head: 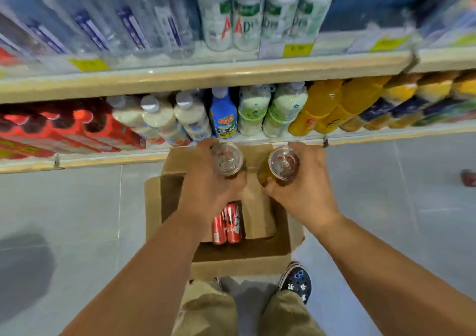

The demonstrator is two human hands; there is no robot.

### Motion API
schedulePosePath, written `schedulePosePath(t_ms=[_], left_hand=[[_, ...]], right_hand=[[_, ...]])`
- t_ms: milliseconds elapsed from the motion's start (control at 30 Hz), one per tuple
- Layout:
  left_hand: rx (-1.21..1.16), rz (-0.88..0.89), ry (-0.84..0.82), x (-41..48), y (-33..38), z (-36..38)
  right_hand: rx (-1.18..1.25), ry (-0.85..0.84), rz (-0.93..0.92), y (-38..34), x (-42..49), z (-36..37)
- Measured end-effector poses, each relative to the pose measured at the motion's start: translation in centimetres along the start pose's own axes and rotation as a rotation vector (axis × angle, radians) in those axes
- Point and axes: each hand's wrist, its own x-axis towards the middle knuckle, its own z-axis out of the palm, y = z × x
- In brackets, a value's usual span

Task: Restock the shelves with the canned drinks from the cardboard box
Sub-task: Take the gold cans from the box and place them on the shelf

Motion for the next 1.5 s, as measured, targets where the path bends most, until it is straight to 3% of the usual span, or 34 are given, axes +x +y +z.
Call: schedulePosePath(t_ms=[333,433,733,1200,1500], left_hand=[[0.055,0.398,0.155,-10.0,26.4,-16.3],[-0.029,0.439,0.215,-12.8,32.7,-20.2],[-0.094,0.568,0.299,-20.4,47.5,-28.0],[-0.054,0.669,0.286,-18.9,54.4,-33.5],[-0.037,0.675,0.333,-16.4,56.1,-34.0]], right_hand=[[0.143,0.194,-0.285,-22.2,-8.2,-23.2],[0.234,0.258,-0.394,-27.5,-10.2,-29.1],[0.368,0.221,-0.537,-37.8,-15.0,-41.4],[0.422,0.297,-0.581,-44.4,-13.6,-44.9],[0.359,0.429,-0.623,-47.9,-6.2,-48.0]])
